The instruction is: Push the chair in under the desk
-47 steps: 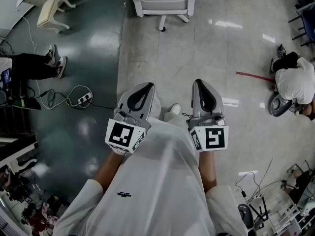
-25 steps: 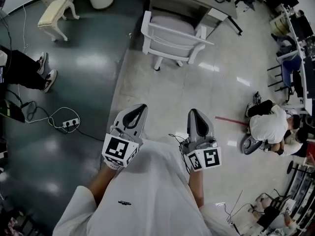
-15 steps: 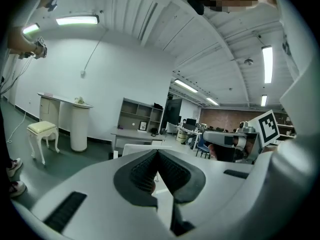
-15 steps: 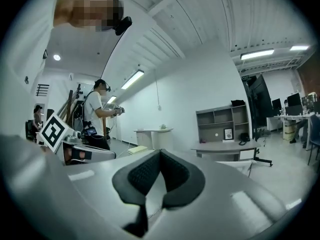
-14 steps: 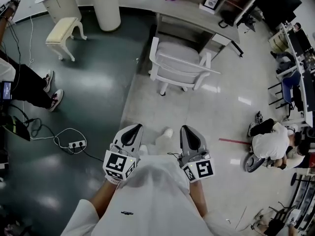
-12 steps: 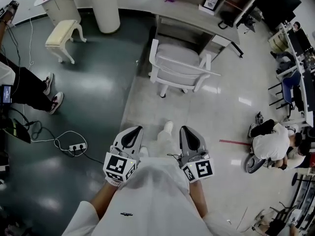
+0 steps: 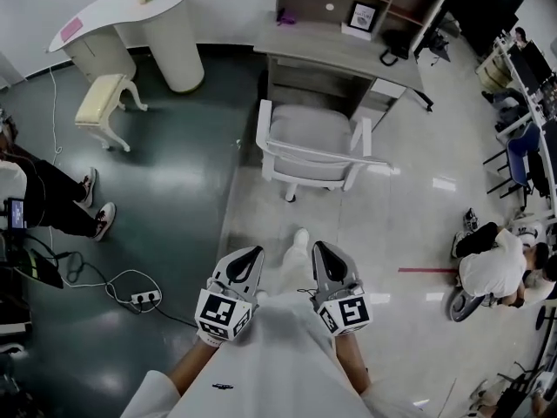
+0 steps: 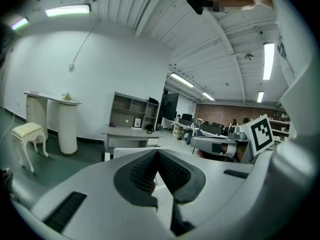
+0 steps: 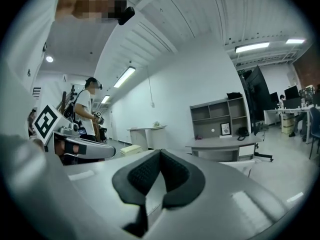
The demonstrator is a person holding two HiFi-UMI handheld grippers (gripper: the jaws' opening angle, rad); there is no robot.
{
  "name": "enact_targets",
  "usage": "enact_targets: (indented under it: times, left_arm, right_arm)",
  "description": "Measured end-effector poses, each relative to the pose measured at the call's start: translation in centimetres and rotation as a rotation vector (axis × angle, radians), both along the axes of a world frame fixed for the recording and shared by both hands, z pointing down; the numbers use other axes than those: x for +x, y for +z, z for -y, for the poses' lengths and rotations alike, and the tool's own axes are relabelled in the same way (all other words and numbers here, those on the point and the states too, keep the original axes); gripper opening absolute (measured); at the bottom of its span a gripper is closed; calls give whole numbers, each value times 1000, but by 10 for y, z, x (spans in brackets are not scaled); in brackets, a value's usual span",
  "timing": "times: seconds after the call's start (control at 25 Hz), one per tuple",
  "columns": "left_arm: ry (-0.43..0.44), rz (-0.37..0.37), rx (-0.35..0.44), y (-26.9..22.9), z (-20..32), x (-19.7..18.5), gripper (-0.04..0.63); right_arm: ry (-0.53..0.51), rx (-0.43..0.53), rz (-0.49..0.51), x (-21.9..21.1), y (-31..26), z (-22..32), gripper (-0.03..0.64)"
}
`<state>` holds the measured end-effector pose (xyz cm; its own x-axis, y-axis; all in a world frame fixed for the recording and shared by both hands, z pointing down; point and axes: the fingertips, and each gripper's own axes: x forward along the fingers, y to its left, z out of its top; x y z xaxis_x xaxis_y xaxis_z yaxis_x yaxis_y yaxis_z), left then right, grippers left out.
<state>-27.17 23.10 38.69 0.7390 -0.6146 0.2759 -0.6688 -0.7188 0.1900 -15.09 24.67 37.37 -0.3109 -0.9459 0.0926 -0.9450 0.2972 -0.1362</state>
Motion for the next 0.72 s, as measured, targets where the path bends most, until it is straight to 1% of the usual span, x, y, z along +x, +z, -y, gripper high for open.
enact_targets:
  times: [0.12,0.24,0.4,0.56,0.72]
  left_arm:
    - [10,36,19,-6,40,28,8]
    - [6,53,42,-22,84,59,8]
    - [9,67,61,-35,138,109,8]
    - [30,79,80,-43,182,160,8]
    - [40,102,98,-46,218,200,8]
  right_arm:
    - [2,-4,20,26,1,38,3]
    - [9,-1,44,62,-6,78,3]
    - [-1,13,47,110,-17,129,4]
    - [3,35,60,157,-28,172,3]
    - [17,43,60,199,-28,206,3]
